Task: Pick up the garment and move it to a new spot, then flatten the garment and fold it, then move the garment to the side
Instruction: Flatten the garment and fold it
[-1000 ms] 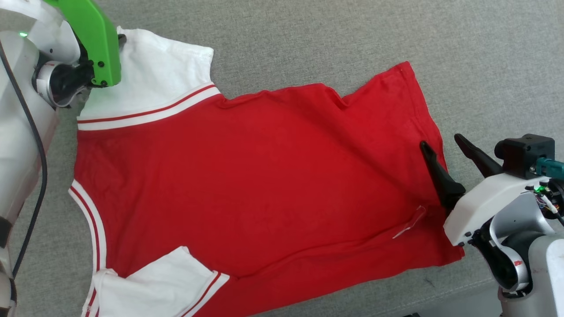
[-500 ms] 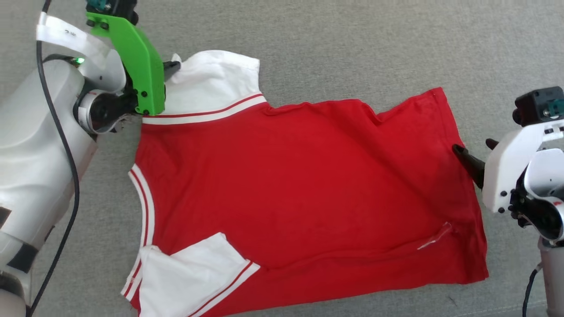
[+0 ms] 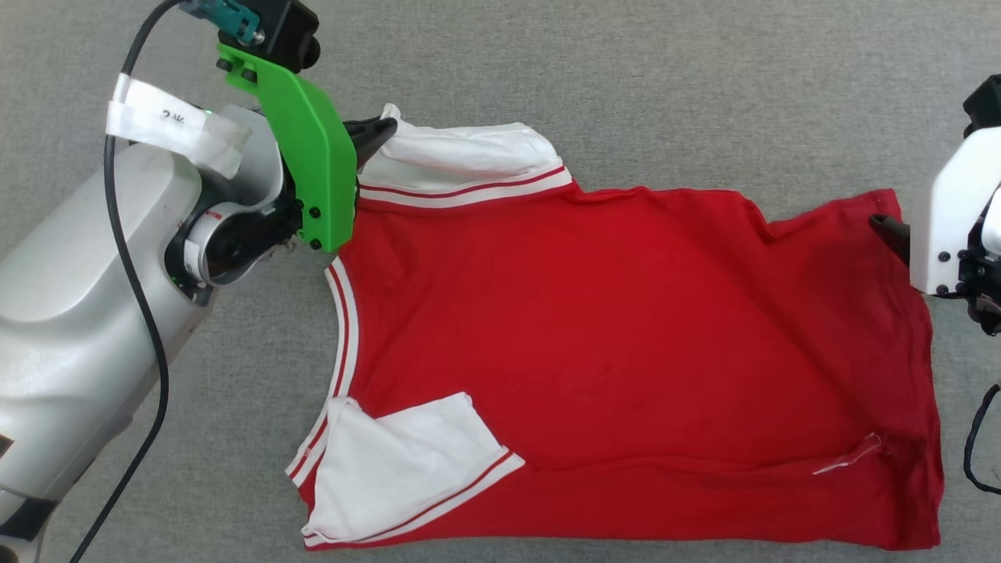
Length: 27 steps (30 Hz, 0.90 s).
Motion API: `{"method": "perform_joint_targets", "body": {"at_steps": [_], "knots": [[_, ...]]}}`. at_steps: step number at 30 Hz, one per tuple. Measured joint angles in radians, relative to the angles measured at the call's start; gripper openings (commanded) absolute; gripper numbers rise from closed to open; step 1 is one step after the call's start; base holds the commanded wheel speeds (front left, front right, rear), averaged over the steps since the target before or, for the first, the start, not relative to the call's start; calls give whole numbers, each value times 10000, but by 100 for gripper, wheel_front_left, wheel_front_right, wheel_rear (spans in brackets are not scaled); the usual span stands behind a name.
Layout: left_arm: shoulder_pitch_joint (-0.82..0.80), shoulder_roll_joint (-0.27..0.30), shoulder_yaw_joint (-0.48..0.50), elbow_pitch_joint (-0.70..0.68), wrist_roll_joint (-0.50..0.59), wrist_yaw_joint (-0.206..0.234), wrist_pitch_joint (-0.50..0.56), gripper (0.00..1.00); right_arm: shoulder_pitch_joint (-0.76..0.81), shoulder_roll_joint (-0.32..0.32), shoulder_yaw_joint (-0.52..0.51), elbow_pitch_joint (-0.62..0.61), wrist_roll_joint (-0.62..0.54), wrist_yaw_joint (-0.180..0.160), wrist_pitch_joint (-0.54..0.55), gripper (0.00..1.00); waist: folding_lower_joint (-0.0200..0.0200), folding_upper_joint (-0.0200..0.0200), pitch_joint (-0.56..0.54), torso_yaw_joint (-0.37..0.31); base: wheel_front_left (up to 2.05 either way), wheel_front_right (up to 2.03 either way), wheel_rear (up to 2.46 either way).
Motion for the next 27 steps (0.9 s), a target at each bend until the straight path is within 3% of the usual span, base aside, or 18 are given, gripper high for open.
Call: {"method": "perform_joint_targets", "body": {"at_steps": [13,14,15,16,27], "knots": [[227,366,19,-1618,167,508,-31,0,-360,-173,316,1553,-378,-2,-711,100,0,-1,607,659,0,0,0],[227,366,17,-1632,167,508,-31,0,-359,-174,336,1605,-374,-2,-746,94,0,-1,636,681,0,0,0],[227,366,17,-1641,167,508,-35,0,-357,-215,433,1636,-376,-2,-788,38,0,-1,664,704,0,0,0],[229,366,15,-1634,167,510,-63,0,-349,-297,610,1634,-374,-2,-855,0,-1,-1,683,727,0,0,0],[976,401,224,-1204,23,600,-811,0,-58,-65,104,2399,426,6,-3356,0,0,-1,115,666,0,0,0]]}}
